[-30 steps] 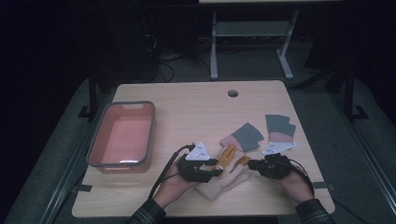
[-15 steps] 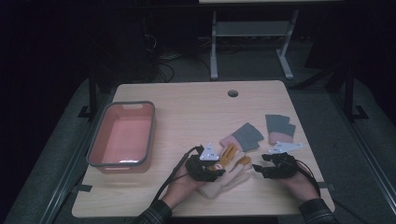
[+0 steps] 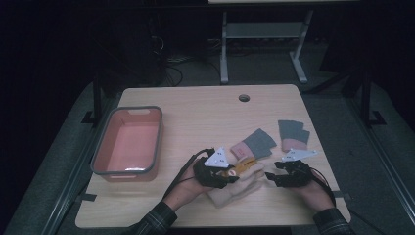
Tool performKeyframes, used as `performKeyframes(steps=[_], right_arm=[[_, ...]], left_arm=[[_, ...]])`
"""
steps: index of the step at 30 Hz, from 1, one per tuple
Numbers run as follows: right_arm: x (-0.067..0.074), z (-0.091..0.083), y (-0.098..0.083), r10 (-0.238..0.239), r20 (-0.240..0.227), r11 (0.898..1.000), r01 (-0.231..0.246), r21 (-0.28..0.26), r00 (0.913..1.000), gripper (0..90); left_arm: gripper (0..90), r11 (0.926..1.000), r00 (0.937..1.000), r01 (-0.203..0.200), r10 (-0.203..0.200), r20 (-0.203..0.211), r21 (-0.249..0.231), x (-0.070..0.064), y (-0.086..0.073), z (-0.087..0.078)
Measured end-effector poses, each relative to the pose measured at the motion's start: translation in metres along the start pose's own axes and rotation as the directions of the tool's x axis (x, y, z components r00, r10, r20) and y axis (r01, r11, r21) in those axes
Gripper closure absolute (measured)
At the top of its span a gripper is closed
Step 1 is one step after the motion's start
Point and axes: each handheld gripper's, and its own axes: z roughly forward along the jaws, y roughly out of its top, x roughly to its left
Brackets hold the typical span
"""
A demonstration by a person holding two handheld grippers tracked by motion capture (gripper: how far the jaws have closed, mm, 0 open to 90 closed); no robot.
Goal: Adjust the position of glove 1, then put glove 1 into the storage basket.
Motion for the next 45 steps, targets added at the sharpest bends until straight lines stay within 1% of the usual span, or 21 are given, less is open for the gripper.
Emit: performKeyframes(steps=[1, 2, 3, 4, 5, 8, 9, 11, 12, 13, 14, 17, 20, 22, 27, 30, 31, 33, 34, 39, 45], right_arm=[[-0.001, 0.0, 0.0, -0.003, 0.004, 1.0, 0.003, 0.003, 1.0, 40.0], [-0.001, 0.0, 0.0, -0.003, 0.004, 1.0, 0.003, 0.003, 1.0, 40.0], [-0.002, 0.0, -0.001, 0.004, 0.004, 1.0, -0.004, 0.003, 1.0, 40.0], [-0.002, 0.0, -0.001, 0.006, 0.003, 1.0, -0.006, 0.004, 1.0, 39.8], [-0.002, 0.0, -0.001, 0.007, 0.004, 1.0, -0.007, 0.006, 1.0, 39.4], [-0.003, 0.0, -0.002, 0.01, 0.006, 1.0, -0.01, 0.013, 0.9999, 37.6], [-0.003, -0.001, -0.002, 0.014, 0.005, 1.0, -0.014, 0.017, 0.9999, 36.6], [-0.004, -0.001, -0.002, 0.01, 0.0, 1.0, -0.01, 0.014, 1.0, 35.3], [-0.004, -0.001, -0.003, 0.025, -0.003, 0.999, -0.025, 0.023, 0.9997, 33.4], [-0.005, -0.001, -0.004, 0.015, -0.001, 1.0, -0.015, 0.026, 0.9999, 32.3], [-0.006, -0.002, -0.004, 0.014, 0.003, 0.999, -0.014, 0.031, 0.9999, 31.8], [-0.006, -0.004, -0.007, 0.026, 0.001, 0.999, -0.026, 0.024, 0.9997, 29.3], [-0.006, -0.006, -0.01, 0.022, 0.005, 0.999, -0.022, 0.031, 0.9997, 28.9], [-0.008, -0.009, -0.015, 0.02, 0.012, 0.999, -0.021, 0.028, 0.9997, 28.4], [-0.008, -0.008, -0.015, 0.019, 0.017, 0.999, -0.02, 0.028, 0.9997, 28.0], [-0.007, -0.008, -0.015, 0.02, 0.017, 0.999, -0.02, 0.032, 0.9997, 27.8], [-0.007, -0.008, -0.015, 0.017, 0.017, 0.999, -0.017, 0.029, 0.9997, 27.8], [-0.007, -0.008, -0.015, 0.018, 0.018, 0.999, -0.019, 0.03, 0.9997, 27.8], [-0.007, -0.008, -0.015, 0.02, 0.019, 0.999, -0.02, 0.029, 0.9996, 27.8], [-0.006, -0.007, -0.015, 0.005, 0.024, 1.0, -0.006, 0.025, 0.9997, 27.8], [-0.005, -0.006, -0.015, 0.002, 0.026, 1.0, -0.003, 0.026, 0.9997, 27.6]], left_arm=[[59.7, 0.9993, 0.9999, -0.015, 0.014, 0.004, 0.036, -0.002, -0.001, 0.008], [59.4, 0.9993, 0.9999, -0.015, 0.014, 0.004, 0.036, -0.002, -0.001, 0.008], [59.0, 0.997, 0.9996, -0.027, 0.027, 0.013, 0.072, -0.003, -0.005, 0.017], [58.3, 0.997, 0.9996, -0.027, 0.027, 0.013, 0.072, -0.003, -0.005, 0.017], [57.5, 0.9949, 0.9998, -0.022, 0.021, 0.006, 0.099, -0.004, -0.009, 0.024], [52.4, 0.996, 0.9999, -0.005, 0.006, -0.01, 0.09, -0.002, -0.008, 0.022], [48.1, 0.9971, 0.9997, 0.014, -0.012, -0.023, 0.075, -0.002, -0.008, 0.02], [41.9, 0.9971, 0.9996, 0.018, -0.017, -0.024, 0.074, 0.0, -0.007, 0.016], [39.7, 0.9975, 0.998, 0.056, -0.054, -0.032, 0.043, 0.003, -0.008, 0.009], [37.8, 0.9975, 0.998, 0.056, -0.054, -0.032, 0.043, 0.003, -0.008, 0.009], [36.3, 0.9958, 0.9958, 0.085, -0.084, -0.037, 0.032, 0.007, -0.009, 0.001], [25.3, 0.9933, 0.9932, 0.111, -0.11, -0.038, 0.033, 0.009, -0.012, -0.004], [20.4, 0.991, 0.9909, 0.13, -0.129, -0.039, 0.033, 0.009, -0.018, -0.008], [16.1, 0.9877, 0.9896, 0.141, -0.139, -0.036, 0.067, 0.008, -0.022, -0.005], [15.0, 0.9792, 0.9861, 0.165, -0.161, -0.038, 0.118, 0.009, -0.032, 0.009], [14.7, 0.9777, 0.9877, 0.156, -0.153, -0.032, 0.141, 0.009, -0.035, 0.013], [14.7, 0.9743, 0.9841, 0.178, -0.176, -0.024, 0.139, 0.009, -0.037, 0.017], [14.8, 0.9711, 0.9821, 0.187, -0.188, -0.01, 0.148, 0.012, -0.04, 0.02], [15.4, 0.9668, 0.9769, 0.211, -0.214, 0.003, 0.144, 0.013, -0.041, 0.022], [31.1, 0.974, 0.9819, 0.18, -0.186, 0.035, 0.138, 0.012, -0.04, 0.022], [47.1, 0.9712, 0.9803, 0.186, -0.194, 0.04, 0.149, 0.011, -0.038, 0.022]])
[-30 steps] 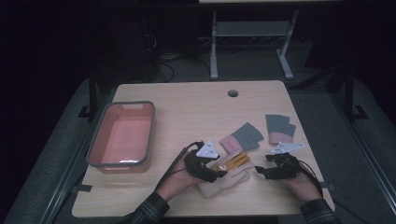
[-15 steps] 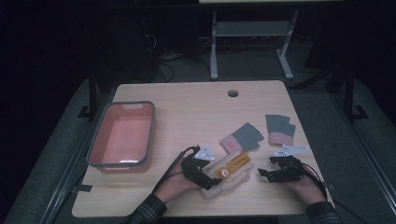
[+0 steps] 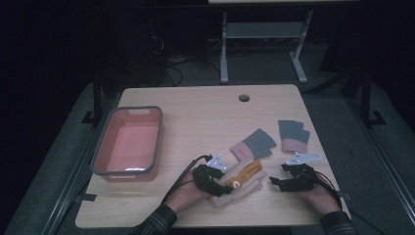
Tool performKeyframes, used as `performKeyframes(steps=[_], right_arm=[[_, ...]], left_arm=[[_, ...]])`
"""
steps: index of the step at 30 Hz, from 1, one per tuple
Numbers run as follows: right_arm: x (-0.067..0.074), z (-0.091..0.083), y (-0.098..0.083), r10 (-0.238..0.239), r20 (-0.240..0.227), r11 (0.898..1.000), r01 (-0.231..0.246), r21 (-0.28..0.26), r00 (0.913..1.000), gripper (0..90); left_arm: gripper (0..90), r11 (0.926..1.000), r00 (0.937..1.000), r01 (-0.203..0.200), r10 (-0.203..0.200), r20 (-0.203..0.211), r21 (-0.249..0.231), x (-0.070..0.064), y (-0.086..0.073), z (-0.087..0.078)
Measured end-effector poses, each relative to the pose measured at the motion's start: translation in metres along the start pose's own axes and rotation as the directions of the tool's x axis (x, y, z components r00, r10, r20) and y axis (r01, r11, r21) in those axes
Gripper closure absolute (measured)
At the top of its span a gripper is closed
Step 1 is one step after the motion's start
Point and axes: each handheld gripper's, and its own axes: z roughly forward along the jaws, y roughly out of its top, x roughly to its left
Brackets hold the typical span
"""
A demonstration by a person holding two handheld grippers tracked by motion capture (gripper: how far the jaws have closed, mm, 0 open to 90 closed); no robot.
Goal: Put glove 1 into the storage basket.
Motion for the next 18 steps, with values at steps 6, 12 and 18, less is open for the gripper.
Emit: performKeyframes(steps=[6, 12, 18], right_arm=[[0.001, 0.001, -0.001, -0.008, 0.002, 1.0, 0.008, -0.007, 1.0, 26.4], [0.004, 0.006, -0.005, -0.04, 0.011, 0.998, 0.04, -0.053, 0.9991, 15.9], [0.005, 0.008, -0.005, -0.046, 0.005, 0.997, 0.046, -0.059, 0.9989, 13.7]], left_arm=[[61.1, 0.9996, 0.9995, 0.028, -0.028, 0.013, 0.002, 0.003, 0.0, -0.002], [74.1, 0.9997, 0.9996, 0.026, -0.026, 0.007, 0.004, 0.002, 0.001, -0.008], [79.2, 0.9996, 0.9995, 0.028, -0.028, 0.016, -0.01, 0.001, 0.003, -0.014]])
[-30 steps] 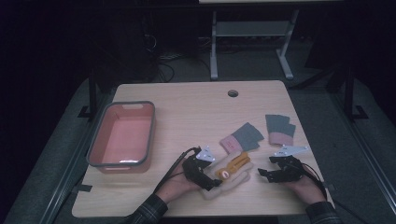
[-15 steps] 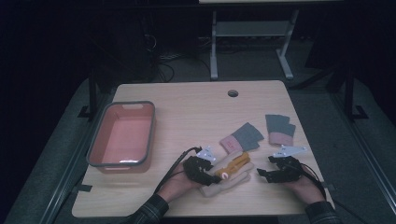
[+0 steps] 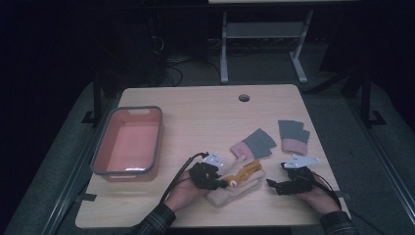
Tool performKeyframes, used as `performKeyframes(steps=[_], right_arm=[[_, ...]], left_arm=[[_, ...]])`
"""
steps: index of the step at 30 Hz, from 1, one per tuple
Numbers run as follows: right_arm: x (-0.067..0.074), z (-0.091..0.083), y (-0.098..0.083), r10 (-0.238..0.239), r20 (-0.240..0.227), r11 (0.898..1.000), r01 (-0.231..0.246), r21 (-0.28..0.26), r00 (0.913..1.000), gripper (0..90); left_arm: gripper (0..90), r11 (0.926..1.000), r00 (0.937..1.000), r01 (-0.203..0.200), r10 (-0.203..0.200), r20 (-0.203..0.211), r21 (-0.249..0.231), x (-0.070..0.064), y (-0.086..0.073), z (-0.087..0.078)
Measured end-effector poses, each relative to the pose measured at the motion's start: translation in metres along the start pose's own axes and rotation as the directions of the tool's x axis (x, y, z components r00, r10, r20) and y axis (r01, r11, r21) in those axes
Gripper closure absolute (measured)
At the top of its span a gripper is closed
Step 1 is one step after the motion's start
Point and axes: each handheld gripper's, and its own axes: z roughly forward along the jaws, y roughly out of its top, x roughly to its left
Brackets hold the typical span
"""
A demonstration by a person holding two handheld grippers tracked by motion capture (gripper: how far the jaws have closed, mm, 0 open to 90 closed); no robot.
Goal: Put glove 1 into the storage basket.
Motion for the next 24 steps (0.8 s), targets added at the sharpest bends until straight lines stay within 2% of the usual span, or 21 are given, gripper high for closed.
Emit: performKeyframes(steps=[8, 14, 17, 20, 21, 23, 24], right_arm=[[0.0, 0.0, 0.0, 0.001, 0.0, 1.0, -0.001, 0.0, 1.0, 13.7], [0.0, 0.0, 0.0, 0.001, 0.0, 1.0, -0.001, 0.0, 1.0, 13.7], [0.0, 0.0, 0.0, 0.001, 0.0, 1.0, -0.001, 0.0, 1.0, 13.7], [0.0, 0.0, 0.0, 0.002, 0.0, 1.0, -0.002, 0.0, 1.0, 13.7], [0.0, 0.0, 0.0, 0.002, 0.0, 1.0, -0.002, 0.0, 1.0, 13.7], [0.0, 0.0, 0.0, 0.003, 0.0, 1.0, -0.003, 0.001, 1.0, 13.7], [0.0, 0.0, 0.0, 0.003, 0.0, 1.0, -0.003, 0.001, 1.0, 13.7]], left_arm=[[79.4, 0.9995, 0.9998, 0.01, -0.01, 0.019, -0.028, 0.0, 0.004, -0.012], [79.6, 0.9978, 0.9992, 0.029, -0.027, 0.03, -0.06, 0.003, 0.007, -0.027], [79.7, 0.9955, 0.9993, 0.035, -0.033, 0.018, -0.089, 0.008, 0.01, -0.043], [79.7, 0.9937, 0.9992, 0.041, -0.04, 0.008, -0.105, 0.011, 0.012, -0.052], [79.7, 0.9902, 0.9984, 0.056, -0.056, -0.001, -0.128, 0.016, 0.013, -0.06], [79.7, 0.9878, 0.9976, 0.067, -0.069, -0.007, -0.14, 0.017, 0.014, -0.065], [79.7, 0.9874, 0.9972, 0.064, -0.069, -0.028, -0.144, 0.022, 0.015, -0.074]])
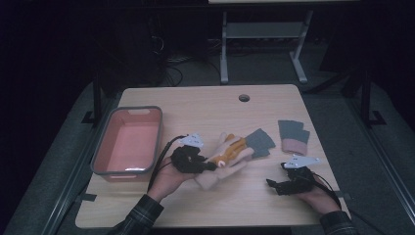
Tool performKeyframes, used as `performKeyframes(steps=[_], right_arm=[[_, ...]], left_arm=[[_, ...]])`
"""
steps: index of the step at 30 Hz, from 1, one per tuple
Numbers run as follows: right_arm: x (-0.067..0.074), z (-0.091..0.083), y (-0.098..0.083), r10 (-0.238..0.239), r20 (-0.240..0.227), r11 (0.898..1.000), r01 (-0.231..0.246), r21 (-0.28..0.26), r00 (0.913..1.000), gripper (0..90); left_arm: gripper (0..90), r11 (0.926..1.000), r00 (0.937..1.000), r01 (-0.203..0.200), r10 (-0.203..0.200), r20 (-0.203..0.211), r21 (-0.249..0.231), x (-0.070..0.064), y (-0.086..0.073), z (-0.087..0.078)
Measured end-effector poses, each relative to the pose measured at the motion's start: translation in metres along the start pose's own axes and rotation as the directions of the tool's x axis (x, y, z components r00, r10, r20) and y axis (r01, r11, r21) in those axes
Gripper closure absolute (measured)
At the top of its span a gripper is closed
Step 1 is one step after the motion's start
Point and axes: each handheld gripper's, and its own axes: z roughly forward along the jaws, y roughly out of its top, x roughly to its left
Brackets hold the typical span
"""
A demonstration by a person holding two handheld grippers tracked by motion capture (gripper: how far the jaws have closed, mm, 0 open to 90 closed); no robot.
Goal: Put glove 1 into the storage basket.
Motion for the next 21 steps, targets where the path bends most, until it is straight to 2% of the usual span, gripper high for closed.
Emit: performKeyframes(steps=[6, 7, 11, 12, 13, 17, 19, 21], right_arm=[[0.0, 0.0, 0.0, 0.0, 0.0, 1.0, 0.0, 0.0, 1.0, 13.7], [0.0, 0.0, 0.0, -0.001, 0.0, 1.0, 0.001, -0.001, 1.0, 13.7], [0.0, 0.0, 0.0, -0.001, 0.0, 1.0, 0.001, -0.001, 1.0, 13.7], [0.0, 0.0, 0.0, -0.001, 0.0, 1.0, 0.001, -0.001, 1.0, 13.7], [0.0, 0.0, 0.0, -0.001, 0.0, 1.0, 0.001, -0.001, 1.0, 13.7], [0.0, 0.0, 0.0, -0.001, 0.0, 1.0, 0.001, -0.001, 1.0, 13.7], [0.0, 0.0, 0.0, -0.002, 0.0, 1.0, 0.002, -0.001, 1.0, 13.7], [0.0, 0.0, 0.0, -0.002, 0.0, 1.0, 0.002, -0.001, 1.0, 13.7]], left_arm=[[79.6, 0.9991, 0.9987, 0.021, -0.023, -0.045, -0.037, 0.014, 0.007, -0.027], [79.6, 0.9991, 0.9987, 0.021, -0.023, -0.045, -0.037, 0.014, 0.007, -0.027], [79.7, 0.997, 0.9959, 0.043, -0.048, -0.077, -0.065, 0.025, 0.01, -0.047], [79.7, 0.997, 0.9959, 0.043, -0.048, -0.077, -0.065, 0.025, 0.01, -0.047], [79.7, 0.9961, 0.994, 0.053, -0.06, -0.092, -0.07, 0.029, 0.01, -0.054], [79.7, 0.9944, 0.991, 0.065, -0.074, -0.112, -0.083, 0.036, 0.009, -0.065], [79.8, 0.9923, 0.9864, 0.077, -0.09, -0.138, -0.097, 0.043, 0.007, -0.077], [79.8, 0.9912, 0.9841, 0.084, -0.099, -0.147, -0.102, 0.045, 0.006, -0.081]])
